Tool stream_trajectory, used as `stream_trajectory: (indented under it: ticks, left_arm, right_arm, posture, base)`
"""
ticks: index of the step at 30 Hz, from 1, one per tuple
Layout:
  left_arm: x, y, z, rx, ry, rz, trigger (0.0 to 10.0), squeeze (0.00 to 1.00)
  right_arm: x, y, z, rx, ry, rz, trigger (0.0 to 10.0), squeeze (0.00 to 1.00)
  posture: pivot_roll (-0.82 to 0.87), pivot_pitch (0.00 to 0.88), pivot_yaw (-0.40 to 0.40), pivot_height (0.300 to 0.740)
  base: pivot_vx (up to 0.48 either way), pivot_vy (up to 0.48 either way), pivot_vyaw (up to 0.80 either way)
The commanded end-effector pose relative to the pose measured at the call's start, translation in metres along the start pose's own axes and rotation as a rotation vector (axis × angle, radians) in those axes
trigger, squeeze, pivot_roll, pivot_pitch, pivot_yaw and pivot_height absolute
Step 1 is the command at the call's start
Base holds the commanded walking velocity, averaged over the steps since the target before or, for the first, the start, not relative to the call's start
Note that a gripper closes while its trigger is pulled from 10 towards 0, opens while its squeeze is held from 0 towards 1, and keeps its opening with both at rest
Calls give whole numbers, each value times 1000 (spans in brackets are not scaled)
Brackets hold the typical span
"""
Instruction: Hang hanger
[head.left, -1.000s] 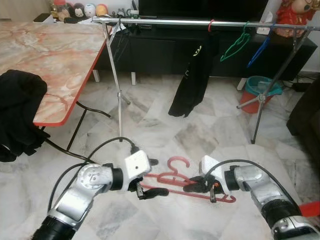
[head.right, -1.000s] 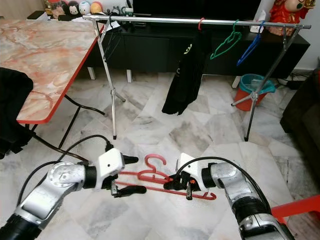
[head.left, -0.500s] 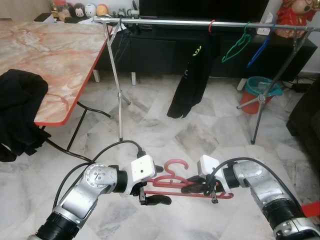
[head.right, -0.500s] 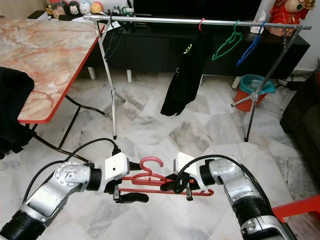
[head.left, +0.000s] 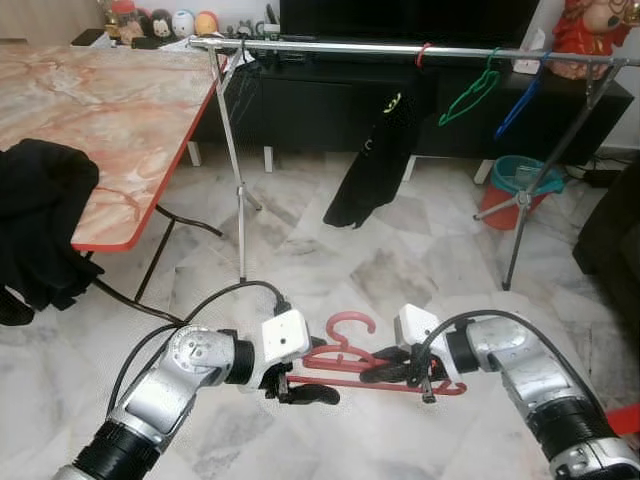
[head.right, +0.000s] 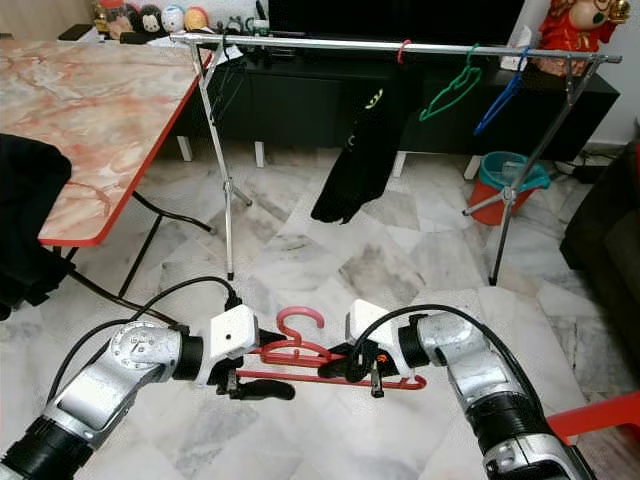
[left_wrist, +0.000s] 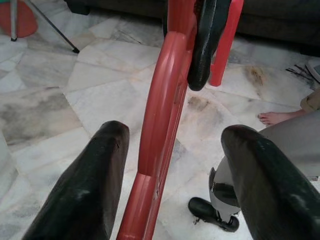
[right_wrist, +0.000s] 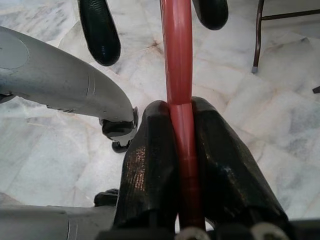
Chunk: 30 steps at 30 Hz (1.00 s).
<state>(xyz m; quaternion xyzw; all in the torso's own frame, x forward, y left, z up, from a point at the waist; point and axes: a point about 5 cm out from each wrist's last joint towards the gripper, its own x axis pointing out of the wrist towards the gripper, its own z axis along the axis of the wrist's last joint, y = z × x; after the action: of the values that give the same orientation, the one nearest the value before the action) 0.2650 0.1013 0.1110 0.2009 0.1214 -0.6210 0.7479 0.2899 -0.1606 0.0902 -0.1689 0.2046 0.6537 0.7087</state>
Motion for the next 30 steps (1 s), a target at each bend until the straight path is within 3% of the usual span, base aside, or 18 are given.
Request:
stream_trajectory:
  ticks: [1,30]
  left_arm:
    - [1,2,1,2,9,-3,0,0]
    - [-2,2,-1,-12,14,-25,0,0]
  right_arm:
    - [1,2,5,-23,-7,17,10000,0]
    - [1,4,7,-12,-11,29,10000,0]
  posture:
    - [129,47,-79,736]
    - [132,58,-86,736]
  base:
    - [0,0,0]
    - [0,0,0]
